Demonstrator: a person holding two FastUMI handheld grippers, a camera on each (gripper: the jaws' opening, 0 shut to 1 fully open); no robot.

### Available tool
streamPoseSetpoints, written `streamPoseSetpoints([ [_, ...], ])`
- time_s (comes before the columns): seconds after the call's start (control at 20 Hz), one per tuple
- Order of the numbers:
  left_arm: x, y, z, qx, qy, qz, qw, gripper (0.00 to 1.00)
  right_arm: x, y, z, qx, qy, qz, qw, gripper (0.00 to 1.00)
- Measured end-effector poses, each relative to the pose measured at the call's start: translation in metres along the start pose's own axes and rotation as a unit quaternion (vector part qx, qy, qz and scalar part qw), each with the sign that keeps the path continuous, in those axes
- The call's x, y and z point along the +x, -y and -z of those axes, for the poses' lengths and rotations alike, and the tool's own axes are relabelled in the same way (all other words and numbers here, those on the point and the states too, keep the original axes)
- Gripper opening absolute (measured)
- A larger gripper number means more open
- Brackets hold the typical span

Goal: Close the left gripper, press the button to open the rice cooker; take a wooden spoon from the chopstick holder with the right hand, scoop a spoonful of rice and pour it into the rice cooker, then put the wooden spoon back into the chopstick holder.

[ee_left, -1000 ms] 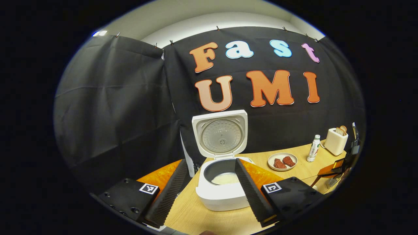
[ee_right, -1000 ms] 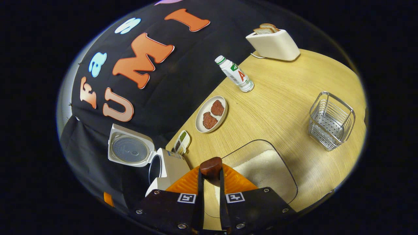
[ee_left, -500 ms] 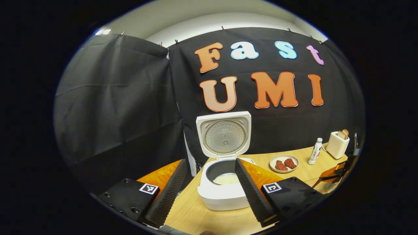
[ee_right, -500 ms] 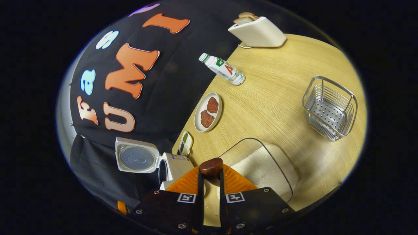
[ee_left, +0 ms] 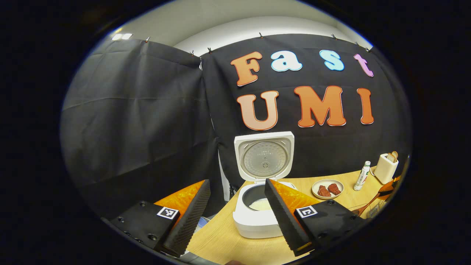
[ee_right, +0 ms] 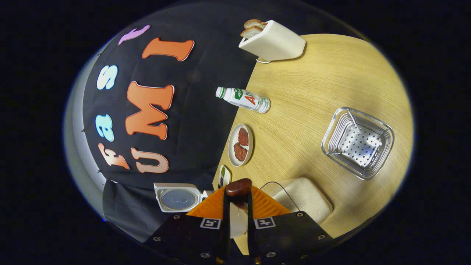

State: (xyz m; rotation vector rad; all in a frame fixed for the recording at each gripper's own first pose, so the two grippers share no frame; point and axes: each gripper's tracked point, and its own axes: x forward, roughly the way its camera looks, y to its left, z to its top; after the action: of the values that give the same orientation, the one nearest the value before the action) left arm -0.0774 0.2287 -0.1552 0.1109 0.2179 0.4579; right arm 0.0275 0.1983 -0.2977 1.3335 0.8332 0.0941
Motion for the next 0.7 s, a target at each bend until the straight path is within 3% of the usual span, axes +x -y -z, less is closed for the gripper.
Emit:
streamPoseSetpoints([
  [0.7, -0.001, -0.012, -0.001, -0.015, 0.013, -0.010, 1.000, 0.97, -0.009, -0.049, -0.011, 0.096, -0.002, -0.080, 0.992, 0.19],
])
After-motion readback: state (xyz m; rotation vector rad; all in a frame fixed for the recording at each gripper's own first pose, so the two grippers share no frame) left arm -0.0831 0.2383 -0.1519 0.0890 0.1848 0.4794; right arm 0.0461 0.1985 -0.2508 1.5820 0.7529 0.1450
